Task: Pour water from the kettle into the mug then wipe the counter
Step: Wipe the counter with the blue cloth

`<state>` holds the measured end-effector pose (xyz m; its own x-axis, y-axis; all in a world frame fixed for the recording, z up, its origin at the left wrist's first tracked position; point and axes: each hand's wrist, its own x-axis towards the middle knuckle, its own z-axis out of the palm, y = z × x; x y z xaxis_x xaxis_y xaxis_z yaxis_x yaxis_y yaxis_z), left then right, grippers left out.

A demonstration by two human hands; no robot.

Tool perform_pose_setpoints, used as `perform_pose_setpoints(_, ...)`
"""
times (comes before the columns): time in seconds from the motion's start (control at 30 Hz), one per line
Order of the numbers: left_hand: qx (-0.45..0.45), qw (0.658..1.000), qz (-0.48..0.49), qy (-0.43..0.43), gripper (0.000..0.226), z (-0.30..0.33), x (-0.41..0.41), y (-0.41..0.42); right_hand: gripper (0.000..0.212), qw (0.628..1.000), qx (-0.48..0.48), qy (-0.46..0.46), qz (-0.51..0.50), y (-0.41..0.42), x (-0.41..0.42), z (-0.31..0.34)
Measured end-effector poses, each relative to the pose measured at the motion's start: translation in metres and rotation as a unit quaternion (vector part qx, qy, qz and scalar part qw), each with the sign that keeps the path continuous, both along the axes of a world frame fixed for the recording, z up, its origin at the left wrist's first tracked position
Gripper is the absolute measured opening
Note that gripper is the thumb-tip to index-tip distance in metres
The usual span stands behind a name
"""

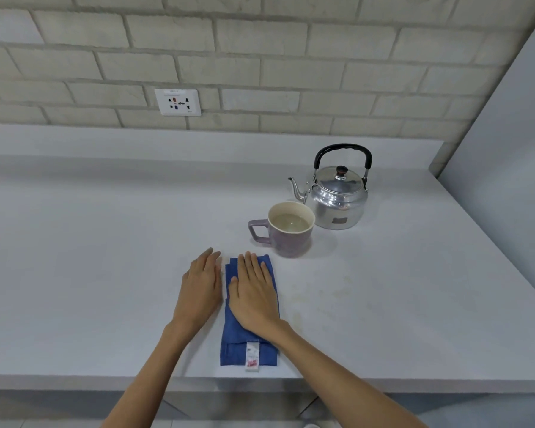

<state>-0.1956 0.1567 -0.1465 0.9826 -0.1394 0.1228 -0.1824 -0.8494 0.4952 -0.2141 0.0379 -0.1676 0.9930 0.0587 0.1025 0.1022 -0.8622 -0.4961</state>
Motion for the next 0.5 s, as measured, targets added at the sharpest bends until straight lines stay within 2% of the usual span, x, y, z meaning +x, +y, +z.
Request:
perform_pose_setpoints(0.1,0.001,1.0,-0.009,0.011,0.043,-0.011,0.003,0.0,0.053,0.998,0.056,-0.005,0.012,-0.006,-0.014,0.004)
perform_pose_setpoints(0.27,0.016,1.0,-0.014,0.005,0.046,-0.019,-0.002,-0.004,0.05,0.997,-0.007,-0.023,0.077,-0.028,-0.042,-0.001)
perform_pose_setpoints(0.5,0.052,0.999,-0.006,-0.012,0.057,-0.024,-0.007,-0.005,0.048,0.997,-0.041,-0.031,0.056,-0.078,-0.067,0.0)
